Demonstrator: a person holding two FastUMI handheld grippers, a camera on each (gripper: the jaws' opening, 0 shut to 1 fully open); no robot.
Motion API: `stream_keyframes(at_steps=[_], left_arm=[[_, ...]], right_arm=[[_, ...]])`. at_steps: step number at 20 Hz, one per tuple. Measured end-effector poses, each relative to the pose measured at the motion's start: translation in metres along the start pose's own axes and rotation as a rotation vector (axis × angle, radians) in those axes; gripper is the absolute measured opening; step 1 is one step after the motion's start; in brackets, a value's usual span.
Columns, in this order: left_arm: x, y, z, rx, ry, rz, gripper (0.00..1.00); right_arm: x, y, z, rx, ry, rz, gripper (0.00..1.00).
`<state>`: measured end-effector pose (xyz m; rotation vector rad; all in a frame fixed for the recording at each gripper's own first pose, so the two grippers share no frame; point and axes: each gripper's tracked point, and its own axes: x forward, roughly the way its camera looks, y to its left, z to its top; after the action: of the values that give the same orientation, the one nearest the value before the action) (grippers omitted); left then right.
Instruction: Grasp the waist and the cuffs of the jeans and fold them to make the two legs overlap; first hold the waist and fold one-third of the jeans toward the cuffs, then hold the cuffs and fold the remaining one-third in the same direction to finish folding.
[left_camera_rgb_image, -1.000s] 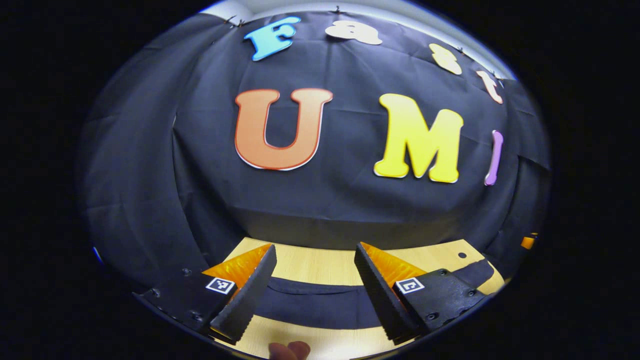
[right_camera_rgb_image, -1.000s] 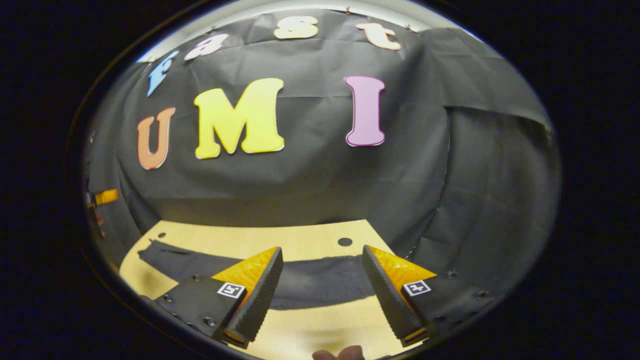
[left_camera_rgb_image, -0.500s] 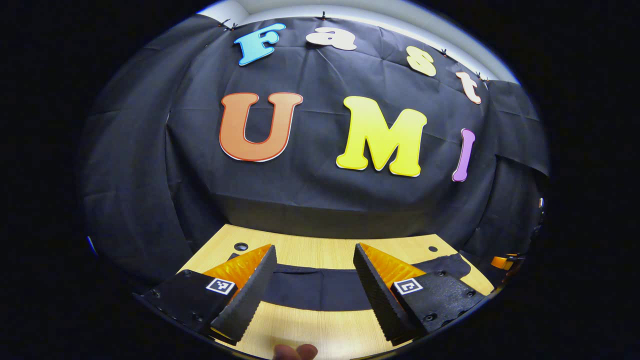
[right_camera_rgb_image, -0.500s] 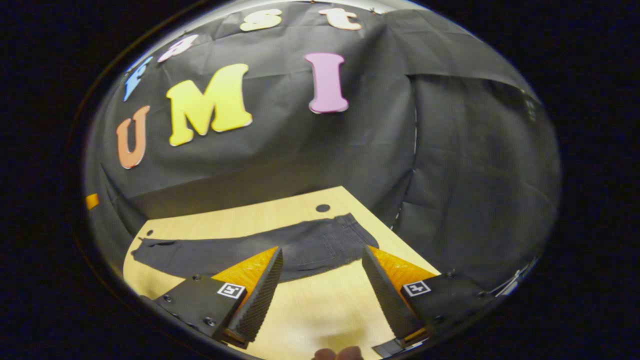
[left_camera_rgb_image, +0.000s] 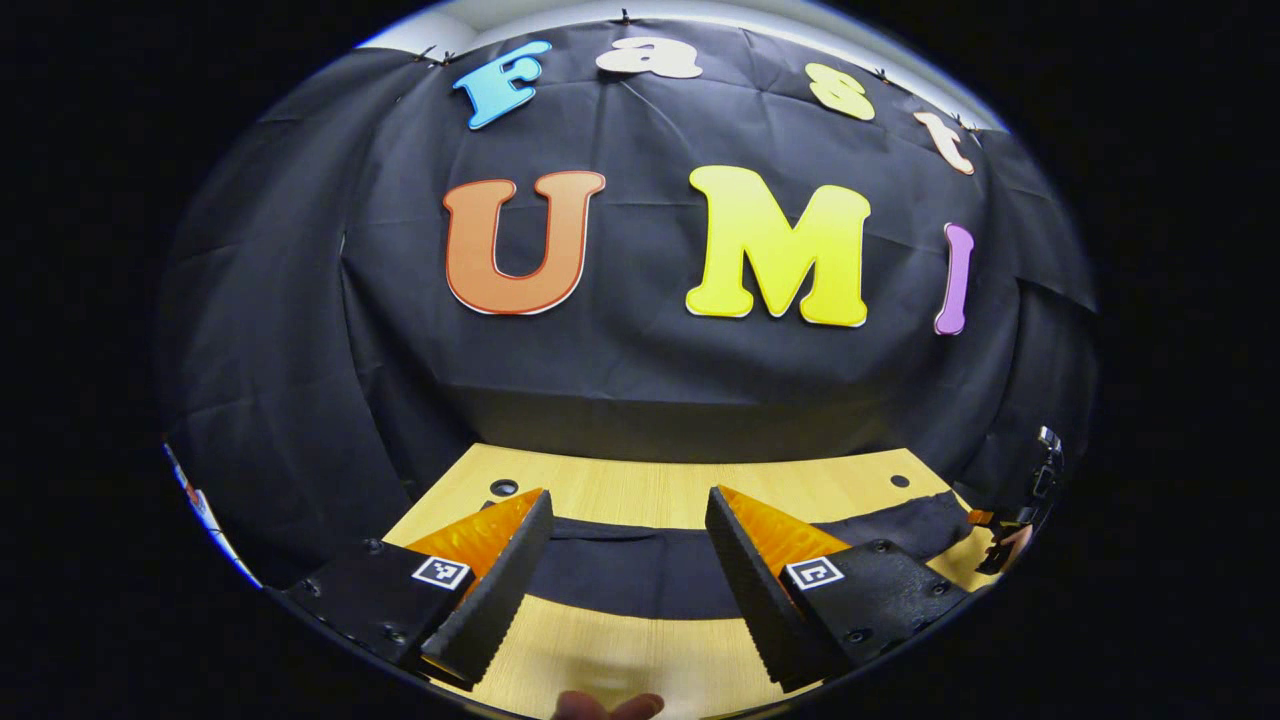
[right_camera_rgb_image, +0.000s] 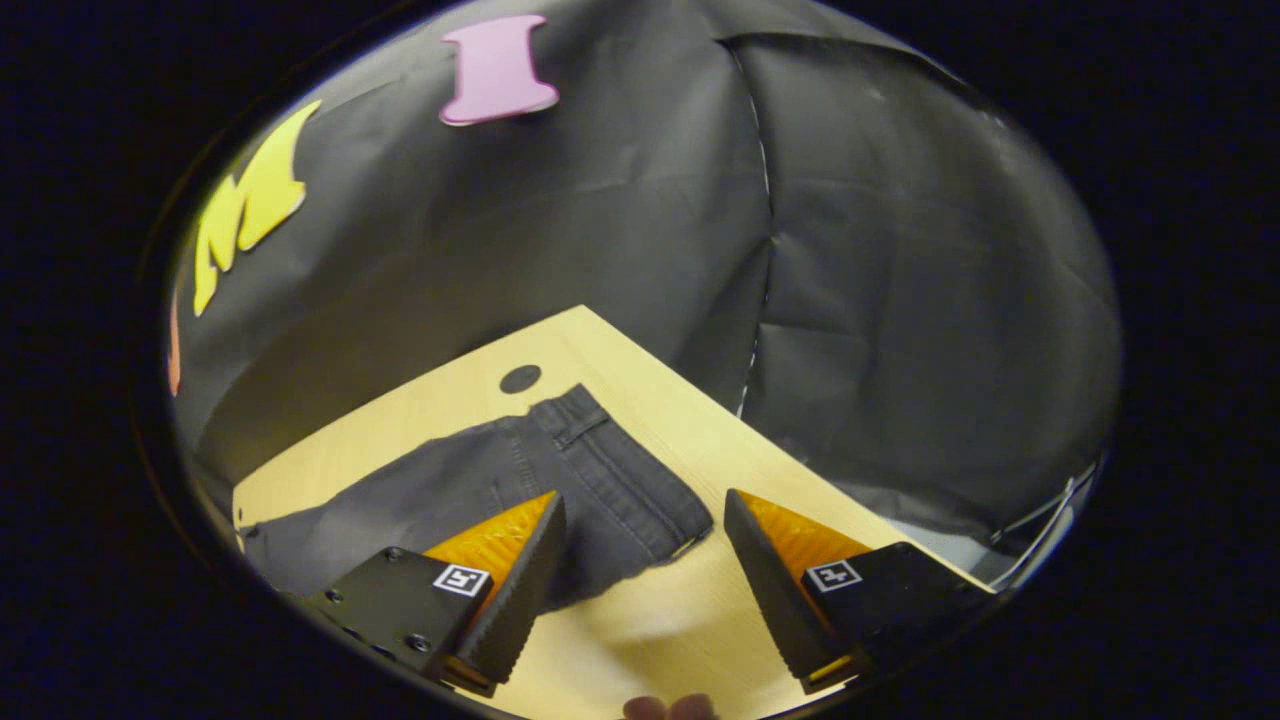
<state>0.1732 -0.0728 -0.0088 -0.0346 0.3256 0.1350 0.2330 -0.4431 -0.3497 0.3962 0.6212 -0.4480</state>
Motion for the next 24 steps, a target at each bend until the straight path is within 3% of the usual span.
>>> stream_keyframes(at_steps=[5, 6, 8, 10, 12, 14, 15, 16, 20, 24], left_arm=[[0.011, -0.002, -0.007, -0.008, 0.029, 0.017, 0.99], [0.011, -0.002, -0.008, -0.014, 0.035, 0.020, 0.99], [0.011, 0.001, -0.010, -0.027, 0.041, 0.029, 0.99], [0.010, 0.009, -0.012, -0.040, 0.049, 0.044, 0.99], [0.007, 0.017, -0.014, -0.052, 0.051, 0.056, 0.99], [0.003, 0.024, -0.013, -0.062, 0.042, 0.065, 0.99], [0.001, 0.030, -0.013, -0.069, 0.035, 0.071, 0.99], [-0.001, 0.034, -0.012, -0.077, 0.030, 0.076, 0.99], [-0.013, 0.051, -0.015, -0.111, 0.013, 0.092, 0.99], [-0.027, 0.075, -0.017, -0.157, -0.006, 0.115, 0.99]], right_arm=[[0.014, -0.005, -0.012, 0.032, 0.026, 0.022, 0.99], [0.019, -0.003, -0.016, 0.005, 0.037, 0.030, 0.90], [0.019, 0.004, -0.017, -0.032, 0.036, 0.064, 0.86], [0.020, 0.010, -0.017, -0.029, 0.048, 0.071, 0.61], [0.023, 0.015, -0.014, -0.049, 0.044, 0.049, 0.48], [0.013, 0.014, -0.009, -0.079, 0.074, 0.022, 0.12], [0.010, 0.014, -0.007, -0.078, 0.070, 0.008, 0.12], [0.007, 0.019, -0.001, -0.077, 0.077, 0.004, 0.02], [-0.033, 0.042, 0.032, -0.104, 0.022, 0.050, 0.02], [-0.104, 0.116, 0.080, -0.168, -0.099, 0.134, 0.00]])
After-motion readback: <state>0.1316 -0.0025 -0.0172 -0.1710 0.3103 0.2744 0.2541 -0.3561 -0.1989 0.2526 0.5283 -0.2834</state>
